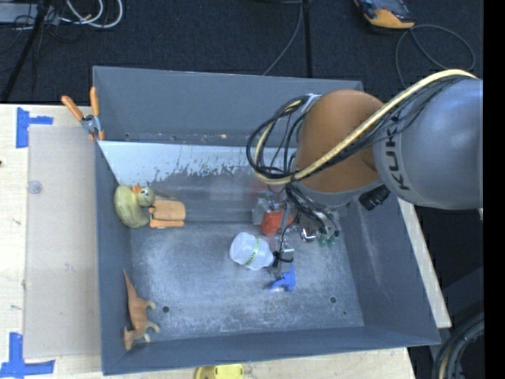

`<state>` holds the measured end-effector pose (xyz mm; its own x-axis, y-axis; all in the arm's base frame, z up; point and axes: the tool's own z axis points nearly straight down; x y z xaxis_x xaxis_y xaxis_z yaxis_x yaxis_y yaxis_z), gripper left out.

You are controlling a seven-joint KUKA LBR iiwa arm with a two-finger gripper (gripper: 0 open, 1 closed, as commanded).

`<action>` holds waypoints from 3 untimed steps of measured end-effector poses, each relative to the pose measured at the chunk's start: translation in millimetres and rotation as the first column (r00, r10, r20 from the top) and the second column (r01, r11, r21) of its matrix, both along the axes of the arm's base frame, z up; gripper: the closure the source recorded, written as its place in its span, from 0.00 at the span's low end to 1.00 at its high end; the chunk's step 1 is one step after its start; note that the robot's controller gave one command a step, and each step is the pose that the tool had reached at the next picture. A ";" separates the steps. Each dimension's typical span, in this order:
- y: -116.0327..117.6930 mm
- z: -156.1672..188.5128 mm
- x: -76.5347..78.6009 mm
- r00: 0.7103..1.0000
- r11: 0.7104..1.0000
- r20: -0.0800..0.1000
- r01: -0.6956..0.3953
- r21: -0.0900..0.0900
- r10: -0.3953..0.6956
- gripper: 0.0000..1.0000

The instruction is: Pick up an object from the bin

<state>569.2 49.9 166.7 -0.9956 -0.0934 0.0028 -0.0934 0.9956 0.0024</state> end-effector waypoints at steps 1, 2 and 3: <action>7.5 -27.5 4.4 0.999 0.999 0.004 0.048 -0.003 -0.048 0.00; -1.0 -93.2 0.4 0.998 0.998 -0.002 0.069 0.000 -0.069 1.00; -1.0 -93.2 0.4 0.998 0.998 -0.002 0.069 0.000 -0.069 1.00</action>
Offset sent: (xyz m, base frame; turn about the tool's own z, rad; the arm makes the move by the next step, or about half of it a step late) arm 0.0009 -0.0013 -0.0920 0.0678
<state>569.6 48.9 73.6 -0.9997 -0.0245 0.0047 -0.0245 0.9997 0.0021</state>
